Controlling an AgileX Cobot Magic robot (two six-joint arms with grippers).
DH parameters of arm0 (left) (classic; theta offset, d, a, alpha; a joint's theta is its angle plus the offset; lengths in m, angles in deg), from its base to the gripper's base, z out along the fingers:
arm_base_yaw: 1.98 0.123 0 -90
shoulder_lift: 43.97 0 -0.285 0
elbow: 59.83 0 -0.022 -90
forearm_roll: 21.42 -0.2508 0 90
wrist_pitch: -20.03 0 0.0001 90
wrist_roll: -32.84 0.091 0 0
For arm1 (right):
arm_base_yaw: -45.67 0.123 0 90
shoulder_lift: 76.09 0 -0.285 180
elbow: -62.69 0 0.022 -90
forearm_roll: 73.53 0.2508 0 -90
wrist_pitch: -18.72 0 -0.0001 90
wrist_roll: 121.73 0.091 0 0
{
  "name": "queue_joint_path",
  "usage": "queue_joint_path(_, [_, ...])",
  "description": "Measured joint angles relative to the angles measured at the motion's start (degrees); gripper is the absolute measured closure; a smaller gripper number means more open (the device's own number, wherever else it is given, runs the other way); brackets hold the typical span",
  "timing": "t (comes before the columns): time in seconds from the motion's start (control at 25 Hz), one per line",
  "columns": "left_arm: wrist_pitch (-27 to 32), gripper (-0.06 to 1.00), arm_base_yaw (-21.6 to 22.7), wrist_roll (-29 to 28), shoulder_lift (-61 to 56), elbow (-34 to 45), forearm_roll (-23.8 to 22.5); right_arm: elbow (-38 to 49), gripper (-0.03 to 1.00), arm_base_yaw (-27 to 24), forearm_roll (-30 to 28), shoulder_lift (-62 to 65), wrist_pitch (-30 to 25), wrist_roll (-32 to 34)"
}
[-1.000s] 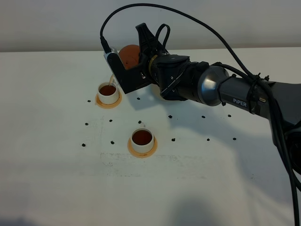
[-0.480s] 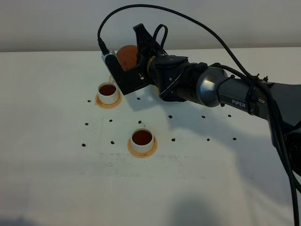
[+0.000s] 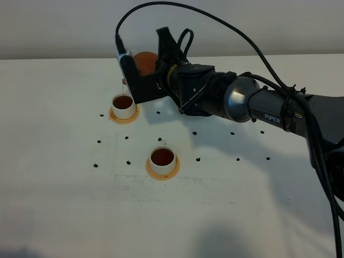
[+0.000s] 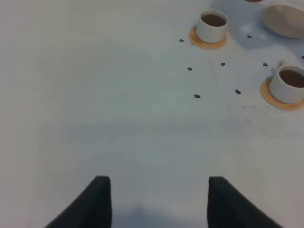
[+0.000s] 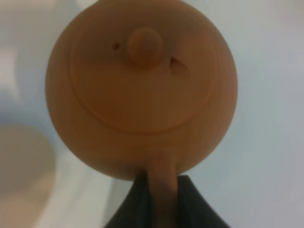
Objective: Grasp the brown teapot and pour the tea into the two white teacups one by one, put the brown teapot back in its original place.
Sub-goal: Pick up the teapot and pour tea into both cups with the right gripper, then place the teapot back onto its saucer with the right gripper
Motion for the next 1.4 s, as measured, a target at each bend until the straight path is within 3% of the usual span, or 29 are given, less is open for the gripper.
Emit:
queue_joint_path(0.28, [0.0, 0.47, 0.0, 0.0, 0.0, 0.0, 0.0, 0.0, 0.88, 0.0, 5.0, 0.0, -0.2, 8.3])
queue_joint_path(0.48, [0.0, 0.47, 0.0, 0.0, 0.0, 0.0, 0.0, 0.0, 0.88, 0.0, 13.0, 0.7, -1.3, 11.4])
queue_joint_path(0.88, [0.0, 0.47, 0.0, 0.0, 0.0, 0.0, 0.0, -0.2, 0.88, -4.0, 46.3, 2.9, -2.0, 13.2])
queue_joint_path(1.0, [0.0, 0.47, 0.0, 0.0, 0.0, 0.0, 0.0, -0.2, 0.88, -5.1, 53.9, 2.9, -2.1, 12.1])
queue_joint_path(1.16, [0.0, 0.47, 0.0, 0.0, 0.0, 0.0, 0.0, -0.2, 0.88, -5.2, 60.0, 2.9, -2.2, 10.1])
queue_joint_path(1.4, [0.0, 0.47, 0.0, 0.0, 0.0, 0.0, 0.0, -0.2, 0.88, -5.2, 62.8, 2.7, -1.9, 9.5])
